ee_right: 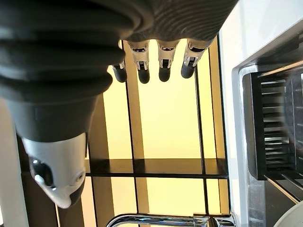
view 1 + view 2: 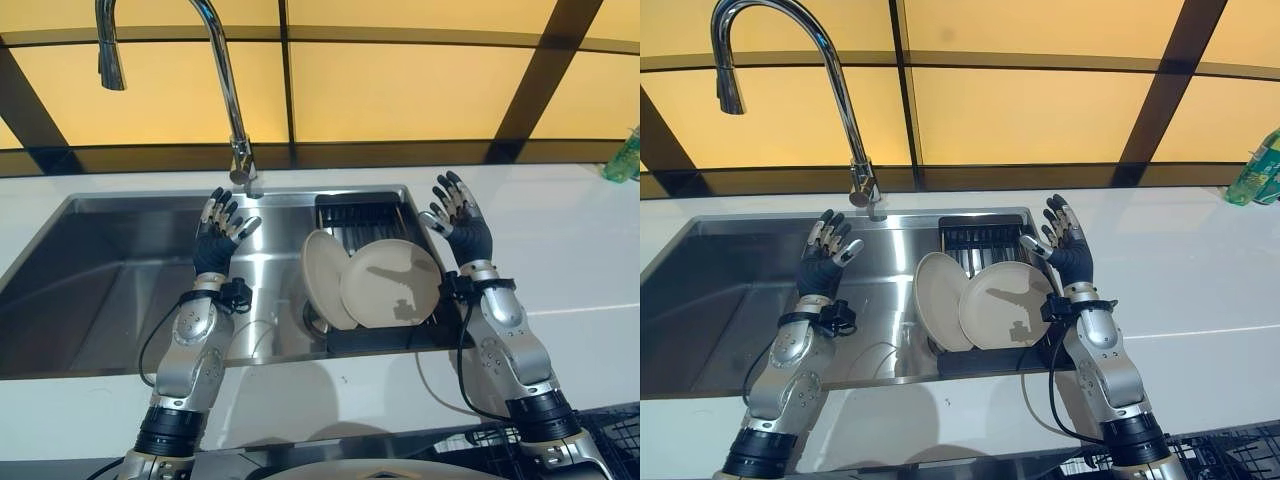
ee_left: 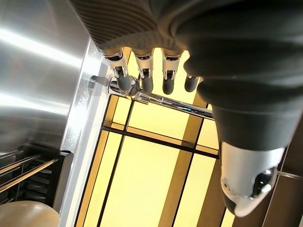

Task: Pick up plates and place into dishwasher.

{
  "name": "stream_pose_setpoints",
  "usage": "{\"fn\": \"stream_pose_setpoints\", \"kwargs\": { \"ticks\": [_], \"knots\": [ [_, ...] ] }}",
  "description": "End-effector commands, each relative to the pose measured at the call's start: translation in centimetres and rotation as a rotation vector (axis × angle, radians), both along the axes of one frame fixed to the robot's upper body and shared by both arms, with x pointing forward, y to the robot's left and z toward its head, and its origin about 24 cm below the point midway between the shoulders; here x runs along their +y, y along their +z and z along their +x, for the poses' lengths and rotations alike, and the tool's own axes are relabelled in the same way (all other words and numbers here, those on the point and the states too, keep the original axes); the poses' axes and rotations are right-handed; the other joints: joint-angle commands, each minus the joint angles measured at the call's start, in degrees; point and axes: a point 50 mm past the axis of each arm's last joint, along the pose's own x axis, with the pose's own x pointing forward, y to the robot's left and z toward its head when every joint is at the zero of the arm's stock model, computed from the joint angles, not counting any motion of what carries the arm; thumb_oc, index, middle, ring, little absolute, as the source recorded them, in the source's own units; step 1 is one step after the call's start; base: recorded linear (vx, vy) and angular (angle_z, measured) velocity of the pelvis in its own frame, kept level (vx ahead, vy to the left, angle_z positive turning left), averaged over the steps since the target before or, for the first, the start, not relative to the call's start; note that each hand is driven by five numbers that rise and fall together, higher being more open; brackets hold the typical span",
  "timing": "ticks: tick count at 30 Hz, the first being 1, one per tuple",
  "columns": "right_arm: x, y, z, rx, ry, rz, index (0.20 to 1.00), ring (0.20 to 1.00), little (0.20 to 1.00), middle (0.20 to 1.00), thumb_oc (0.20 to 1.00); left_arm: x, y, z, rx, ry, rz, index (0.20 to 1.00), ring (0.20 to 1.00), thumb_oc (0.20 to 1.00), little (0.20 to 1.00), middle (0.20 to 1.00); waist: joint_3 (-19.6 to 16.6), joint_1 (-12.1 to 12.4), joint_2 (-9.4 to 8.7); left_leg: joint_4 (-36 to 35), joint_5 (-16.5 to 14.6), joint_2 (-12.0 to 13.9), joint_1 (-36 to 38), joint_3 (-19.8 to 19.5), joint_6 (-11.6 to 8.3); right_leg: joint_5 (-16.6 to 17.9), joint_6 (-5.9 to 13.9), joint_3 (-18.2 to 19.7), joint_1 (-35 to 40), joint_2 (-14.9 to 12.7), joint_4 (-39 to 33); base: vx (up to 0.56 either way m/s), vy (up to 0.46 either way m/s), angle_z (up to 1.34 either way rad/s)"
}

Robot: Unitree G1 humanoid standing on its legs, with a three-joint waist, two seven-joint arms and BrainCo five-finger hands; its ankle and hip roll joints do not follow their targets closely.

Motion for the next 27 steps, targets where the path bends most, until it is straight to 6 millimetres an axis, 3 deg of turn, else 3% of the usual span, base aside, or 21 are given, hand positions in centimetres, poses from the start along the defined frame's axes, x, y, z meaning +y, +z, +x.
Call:
{"fn": "stream_pose_setpoints", "kwargs": {
  "ticks": [1, 9, 19, 24, 27],
  "knots": [
    [-0.5, 2.4, -0.2, -0.136, -0.033, 0.056, 1.000, 1.000, 1.000, 1.000, 1.000, 0.2, 2.5, 0.5, -0.131, -0.033, 0.035, 1.000, 1.000, 1.000, 1.000, 1.000, -1.2, -0.7, -0.67, 0.4, -2.8, 1.4, 3.3, 2.5, 0.73, 2.7, 2.62, -1.8, -0.7, -3.5, 0.6, 0.00, 0.000, 0.00],
    [-0.8, 2.6, -0.1, -0.137, -0.033, 0.055, 1.000, 1.000, 1.000, 1.000, 1.000, 0.2, 3.0, 0.6, -0.163, -0.040, 0.128, 1.000, 1.000, 1.000, 1.000, 1.000, -1.2, -0.9, -0.63, 0.4, -2.8, 1.4, 3.3, 2.7, 0.70, 2.6, 2.64, -1.6, -0.8, -3.5, 0.5, 0.00, 0.000, 0.00],
    [-1.2, 2.6, -0.1, -0.136, -0.036, 0.051, 1.000, 1.000, 1.000, 1.000, 1.000, 2.5, 3.8, 0.9, -0.166, -0.009, 0.396, 1.000, 1.000, 1.000, 1.000, 1.000, -1.6, -1.3, 0.12, 0.4, -2.7, 1.5, 3.3, 3.2, 0.40, 2.7, 2.77, -1.3, -1.0, -3.5, 0.5, 0.00, 0.002, 0.00],
    [-1.4, 2.6, 0.2, -0.132, -0.029, 0.040, 1.000, 1.000, 1.000, 1.000, 1.000, 4.1, 4.4, 1.3, -0.168, 0.064, 0.652, 1.000, 1.000, 1.000, 1.000, 1.000, -2.1, -1.7, 0.73, 0.4, -3.3, 1.5, 3.6, 3.4, 0.20, 2.1, 2.98, -1.1, -0.9, -3.6, 0.4, 0.01, 0.010, -0.01],
    [-1.7, 2.9, 0.2, -0.136, -0.030, 0.036, 1.000, 1.000, 1.000, 1.000, 1.000, 5.4, 4.9, 1.6, -0.169, 0.106, 0.899, 1.000, 1.000, 1.000, 1.000, 1.000, -2.3, -1.9, 1.02, 0.4, -3.3, 1.5, 3.5, 3.6, 0.12, 2.2, 3.13, -1.1, -1.1, -3.7, 0.4, 0.02, 0.019, -0.01]
  ]
}}
